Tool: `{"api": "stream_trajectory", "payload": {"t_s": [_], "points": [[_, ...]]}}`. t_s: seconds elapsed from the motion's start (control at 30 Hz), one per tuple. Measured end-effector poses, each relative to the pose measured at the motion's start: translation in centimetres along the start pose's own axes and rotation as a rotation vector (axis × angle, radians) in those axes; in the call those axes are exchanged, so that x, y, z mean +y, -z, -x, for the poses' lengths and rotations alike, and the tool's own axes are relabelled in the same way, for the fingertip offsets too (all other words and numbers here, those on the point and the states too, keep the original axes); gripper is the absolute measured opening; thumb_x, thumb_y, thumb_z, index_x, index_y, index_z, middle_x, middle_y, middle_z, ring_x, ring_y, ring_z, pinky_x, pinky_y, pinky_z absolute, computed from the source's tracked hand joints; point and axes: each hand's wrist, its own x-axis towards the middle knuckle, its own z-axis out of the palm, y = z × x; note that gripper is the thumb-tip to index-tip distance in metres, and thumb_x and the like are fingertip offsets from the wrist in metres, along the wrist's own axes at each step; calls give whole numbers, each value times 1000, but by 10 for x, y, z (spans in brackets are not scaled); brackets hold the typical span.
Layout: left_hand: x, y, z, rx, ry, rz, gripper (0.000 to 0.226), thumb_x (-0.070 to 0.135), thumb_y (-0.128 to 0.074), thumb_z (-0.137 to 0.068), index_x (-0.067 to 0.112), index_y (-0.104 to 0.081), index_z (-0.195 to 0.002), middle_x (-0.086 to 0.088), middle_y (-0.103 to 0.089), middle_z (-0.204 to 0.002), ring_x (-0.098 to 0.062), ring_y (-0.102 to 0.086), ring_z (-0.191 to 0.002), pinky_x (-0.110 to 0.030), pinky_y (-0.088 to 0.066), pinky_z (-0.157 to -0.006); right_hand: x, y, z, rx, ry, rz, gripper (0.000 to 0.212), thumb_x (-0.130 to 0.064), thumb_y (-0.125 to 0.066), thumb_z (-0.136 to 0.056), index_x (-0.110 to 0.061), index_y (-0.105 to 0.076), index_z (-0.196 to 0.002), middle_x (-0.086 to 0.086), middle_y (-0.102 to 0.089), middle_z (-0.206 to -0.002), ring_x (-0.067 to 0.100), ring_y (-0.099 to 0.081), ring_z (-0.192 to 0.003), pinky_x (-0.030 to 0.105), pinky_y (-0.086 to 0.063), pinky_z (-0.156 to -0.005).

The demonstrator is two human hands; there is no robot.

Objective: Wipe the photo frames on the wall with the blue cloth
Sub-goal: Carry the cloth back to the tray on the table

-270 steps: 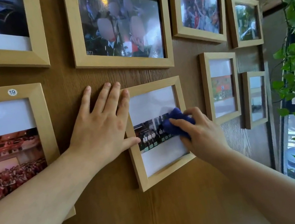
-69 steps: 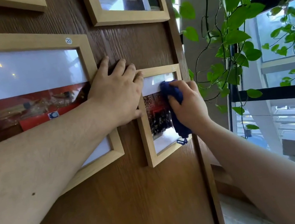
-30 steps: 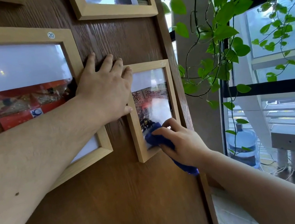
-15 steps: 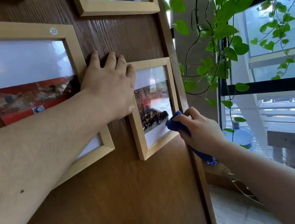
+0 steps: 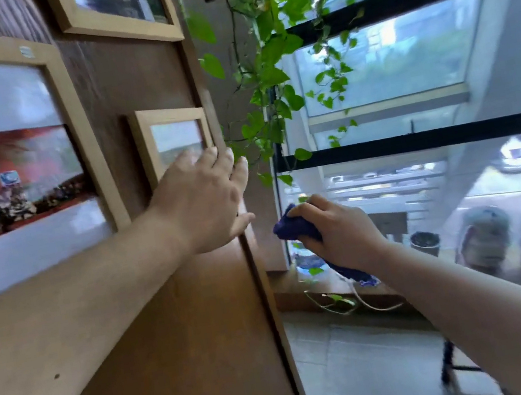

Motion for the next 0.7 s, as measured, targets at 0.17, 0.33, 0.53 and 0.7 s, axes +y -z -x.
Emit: {"api": "stream_trajectory", "payload": {"t_s": [0.17,0.33,0.53,0.7], "points": [[62,13,11,118,-158,220,79,63,-36,-85,8,-29,-141,-17,-43,-143,-32,-42,-128,-49,-39,-102,-2,51,86,-64,-150,101,38,-33,-67,-80,-25,-56,-116,0,-61,-111,30,-64,-79,36,-48,-54],[130,32,22,202,-291,388,77,62,-36,-85,9,-31,-140,-16,-48,-138,-32,-48,-122,-48,-42,-100,-9,101,174,-124,-307,196,41,-34,-64,-78,-26,-56,-117,-1,-62,-113,29,-65,-82,37,-51,-59],[219,72,34,248,-495,589,76,61,-41,-82,6,-43,-135,-15,-56,-131,-34,-54,-116,-46,-45,-97,-27,161,280,-147,-528,282,41,-32,-69,-77,-25,-60,-116,-4,-62,-113,26,-64,-85,37,-51,-62],[299,124,40,337,-682,707,72,60,-51,-79,8,-49,-129,-15,-60,-125,-33,-57,-114,-46,-49,-93,-39,215,366,-161,-695,365,41,-32,-66,-79,-25,-59,-118,-3,-60,-115,27,-63,-90,40,-52,-65]]}}
